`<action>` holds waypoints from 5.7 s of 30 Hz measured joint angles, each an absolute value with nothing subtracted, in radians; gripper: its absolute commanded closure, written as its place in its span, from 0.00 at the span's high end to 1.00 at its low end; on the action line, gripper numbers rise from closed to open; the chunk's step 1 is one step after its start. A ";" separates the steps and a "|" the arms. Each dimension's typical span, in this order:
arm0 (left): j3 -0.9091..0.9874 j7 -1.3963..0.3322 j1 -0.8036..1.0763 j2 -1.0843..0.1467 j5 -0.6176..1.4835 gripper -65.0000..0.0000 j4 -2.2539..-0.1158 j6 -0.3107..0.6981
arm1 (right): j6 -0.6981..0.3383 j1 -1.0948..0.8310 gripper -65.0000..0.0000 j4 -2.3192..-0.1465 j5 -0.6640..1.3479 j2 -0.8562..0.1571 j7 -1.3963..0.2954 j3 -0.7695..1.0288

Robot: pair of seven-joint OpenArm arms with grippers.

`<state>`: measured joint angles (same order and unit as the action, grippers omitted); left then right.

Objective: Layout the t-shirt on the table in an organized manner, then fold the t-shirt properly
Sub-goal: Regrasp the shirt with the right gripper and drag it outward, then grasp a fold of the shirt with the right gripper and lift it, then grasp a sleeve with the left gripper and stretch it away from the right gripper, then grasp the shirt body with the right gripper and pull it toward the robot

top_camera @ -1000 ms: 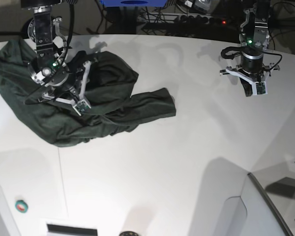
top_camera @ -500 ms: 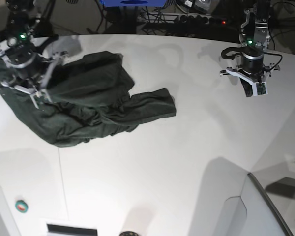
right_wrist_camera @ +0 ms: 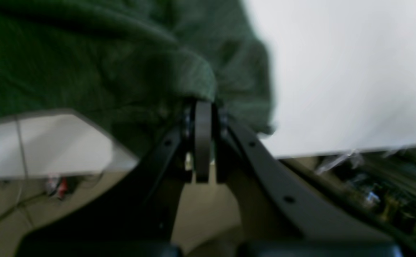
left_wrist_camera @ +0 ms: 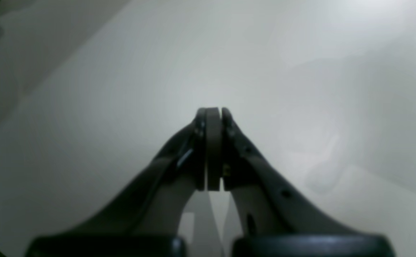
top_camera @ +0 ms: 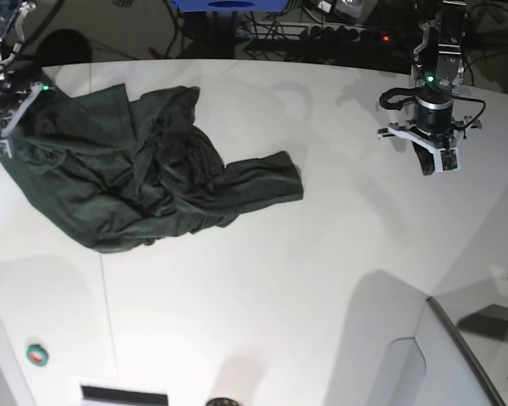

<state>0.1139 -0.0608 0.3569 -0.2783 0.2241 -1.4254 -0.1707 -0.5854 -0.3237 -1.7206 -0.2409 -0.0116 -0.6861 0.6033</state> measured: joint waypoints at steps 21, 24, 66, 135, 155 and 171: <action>0.012 -0.065 0.375 -0.274 0.224 0.00 -1.463 -0.169 | -0.534 -0.292 0.67 -1.921 -0.241 0.052 -0.751 0.095; 0.012 -0.064 0.403 -0.275 0.225 0.00 -1.465 -0.173 | -0.526 -0.245 0.67 -1.885 -0.236 0.052 -0.754 0.057; 0.079 -0.064 0.478 -0.275 0.224 0.44 -1.518 -0.168 | -0.512 -0.147 0.48 -1.573 -0.236 0.110 -0.745 -0.068; -0.500 -0.035 0.142 -0.176 0.216 0.00 -1.218 -0.174 | -0.556 0.175 0.08 -1.097 -0.241 -0.104 -0.612 0.260; -0.193 -0.075 0.186 -0.174 0.222 0.00 -1.386 -0.180 | -0.410 0.160 0.17 -1.285 -0.236 -0.069 -0.511 0.417; 0.301 -0.067 0.452 -0.191 0.223 0.00 -1.563 -0.077 | -0.540 -0.078 0.68 -1.607 -0.246 -0.022 -0.645 -0.044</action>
<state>0.3012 -0.0673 0.4522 -0.1909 0.2226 -1.5631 -0.0769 -0.5400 -0.0784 -1.6070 -0.2459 -0.0216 -0.6445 -0.0441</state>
